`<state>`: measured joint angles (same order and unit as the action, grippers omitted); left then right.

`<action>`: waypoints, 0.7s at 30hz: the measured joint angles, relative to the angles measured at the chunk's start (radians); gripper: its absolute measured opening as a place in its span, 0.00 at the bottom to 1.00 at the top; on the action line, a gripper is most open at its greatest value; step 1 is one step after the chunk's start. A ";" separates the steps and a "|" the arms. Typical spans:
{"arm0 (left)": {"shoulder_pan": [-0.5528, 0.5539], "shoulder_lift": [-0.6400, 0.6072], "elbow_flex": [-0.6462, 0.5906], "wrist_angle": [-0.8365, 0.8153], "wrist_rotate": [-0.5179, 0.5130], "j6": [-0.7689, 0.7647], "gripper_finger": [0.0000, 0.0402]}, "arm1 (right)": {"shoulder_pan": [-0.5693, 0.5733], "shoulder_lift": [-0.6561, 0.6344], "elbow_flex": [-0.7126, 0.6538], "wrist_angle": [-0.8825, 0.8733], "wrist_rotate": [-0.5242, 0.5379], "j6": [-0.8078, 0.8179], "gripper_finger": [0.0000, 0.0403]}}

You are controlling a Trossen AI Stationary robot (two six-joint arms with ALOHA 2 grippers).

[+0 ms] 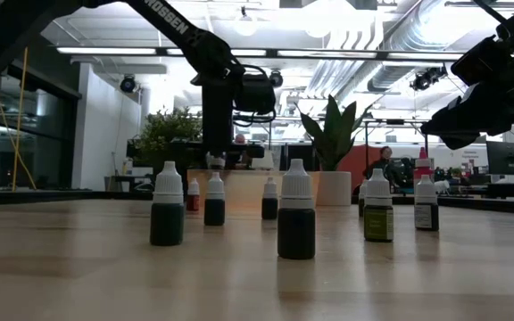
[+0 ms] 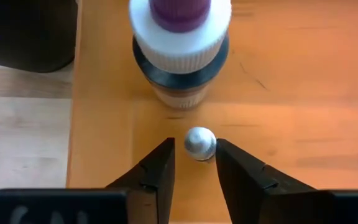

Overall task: Pick & Place food coloring
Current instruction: Put the small light green bottle into the bin

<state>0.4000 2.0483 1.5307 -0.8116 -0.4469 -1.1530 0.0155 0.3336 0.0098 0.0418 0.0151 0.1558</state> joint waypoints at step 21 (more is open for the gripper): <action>-0.024 -0.027 0.000 0.003 -0.069 0.043 0.29 | 0.000 0.000 0.000 0.000 0.000 0.000 0.00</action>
<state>0.3758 2.0211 1.5302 -0.8086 -0.5155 -1.1096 0.0154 0.3336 0.0100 0.0418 0.0151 0.1558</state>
